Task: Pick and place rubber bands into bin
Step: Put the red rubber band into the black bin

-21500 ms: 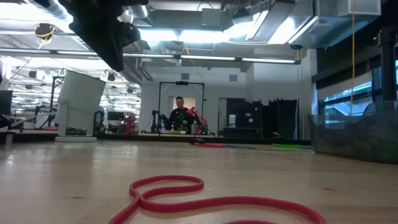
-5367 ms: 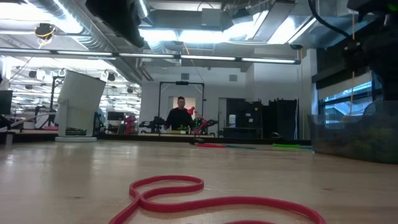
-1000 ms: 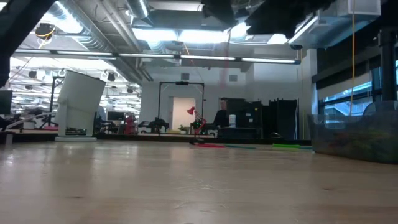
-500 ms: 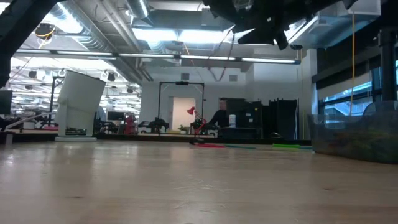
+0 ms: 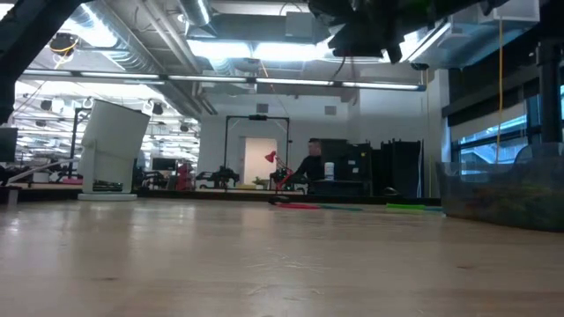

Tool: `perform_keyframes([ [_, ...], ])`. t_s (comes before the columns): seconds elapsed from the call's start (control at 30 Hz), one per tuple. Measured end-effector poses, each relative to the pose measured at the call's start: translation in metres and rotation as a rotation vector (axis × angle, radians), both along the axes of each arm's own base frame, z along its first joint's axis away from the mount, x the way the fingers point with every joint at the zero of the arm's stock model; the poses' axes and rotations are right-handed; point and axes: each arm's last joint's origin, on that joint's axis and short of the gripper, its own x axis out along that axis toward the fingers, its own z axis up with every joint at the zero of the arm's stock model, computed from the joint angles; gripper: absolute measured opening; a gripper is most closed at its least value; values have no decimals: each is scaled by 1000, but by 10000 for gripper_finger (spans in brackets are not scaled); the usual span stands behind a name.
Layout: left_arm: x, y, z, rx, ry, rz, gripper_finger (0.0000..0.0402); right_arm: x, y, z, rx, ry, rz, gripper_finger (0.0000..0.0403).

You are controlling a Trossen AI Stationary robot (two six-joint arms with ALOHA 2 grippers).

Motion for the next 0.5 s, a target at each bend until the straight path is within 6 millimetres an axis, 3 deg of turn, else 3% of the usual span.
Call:
perform_keyframes([
  [0.17, 2, 3, 2, 42, -30, 81, 2, 0, 0, -1, -89, 51, 27, 18],
  [0.3, 4, 4, 4, 46, -54, 156, 15, -3, 0, 1, -141, 84, 64, 12],
  [0.5, 3, 4, 4, -18, -63, 255, 80, -25, -8, 21, -152, 184, 47, 4],
])
